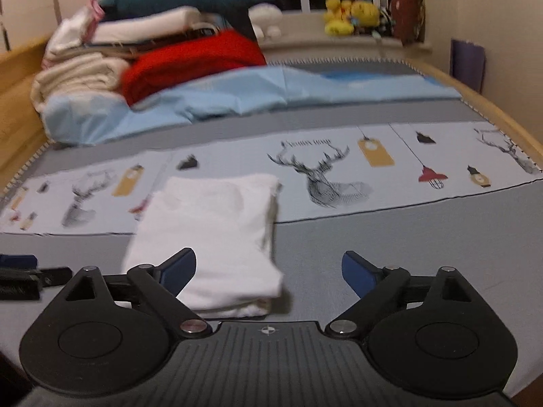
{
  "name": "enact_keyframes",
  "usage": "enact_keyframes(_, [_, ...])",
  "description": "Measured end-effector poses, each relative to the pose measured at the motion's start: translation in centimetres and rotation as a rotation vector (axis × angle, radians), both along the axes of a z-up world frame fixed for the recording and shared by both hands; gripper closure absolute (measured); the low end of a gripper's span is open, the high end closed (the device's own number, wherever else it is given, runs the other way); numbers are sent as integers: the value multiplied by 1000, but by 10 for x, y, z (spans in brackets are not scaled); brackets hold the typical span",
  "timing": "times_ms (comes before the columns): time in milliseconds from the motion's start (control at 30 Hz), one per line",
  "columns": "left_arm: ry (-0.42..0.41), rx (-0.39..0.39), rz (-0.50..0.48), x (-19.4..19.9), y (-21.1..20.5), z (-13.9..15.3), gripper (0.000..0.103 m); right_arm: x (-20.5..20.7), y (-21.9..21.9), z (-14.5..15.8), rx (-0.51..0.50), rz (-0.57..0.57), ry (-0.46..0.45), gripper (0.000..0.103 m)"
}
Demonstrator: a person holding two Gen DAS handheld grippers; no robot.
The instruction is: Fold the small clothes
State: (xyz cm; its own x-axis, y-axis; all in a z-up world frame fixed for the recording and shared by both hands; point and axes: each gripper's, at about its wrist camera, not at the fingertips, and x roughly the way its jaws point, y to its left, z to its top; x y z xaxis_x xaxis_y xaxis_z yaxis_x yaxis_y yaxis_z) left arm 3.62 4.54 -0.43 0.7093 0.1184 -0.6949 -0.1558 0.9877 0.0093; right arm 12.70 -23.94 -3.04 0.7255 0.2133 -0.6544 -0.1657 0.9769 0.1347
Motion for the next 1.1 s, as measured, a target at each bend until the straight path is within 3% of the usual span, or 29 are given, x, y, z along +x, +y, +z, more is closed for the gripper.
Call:
enact_keyframes(100, [-37, -5, 32, -28, -17, -2, 10, -28, 8, 3, 14, 3, -38, 4])
enact_keyframes(233, [17, -52, 2, -33, -26, -15, 10, -44, 23, -5, -7, 40, -1, 4])
enact_keyframes(367, [12, 11, 25, -22, -26, -21, 7, -42, 42, -11, -83, 78, -7, 4])
enact_keyframes(433, [10, -4, 29, -19, -23, -23, 1, -39, 46, -14, -86, 76, 5, 4])
enact_keyframes(1100, [-1, -40, 14, -6, -17, -30, 1, -29, 55, -25, -97, 108, 32, 4])
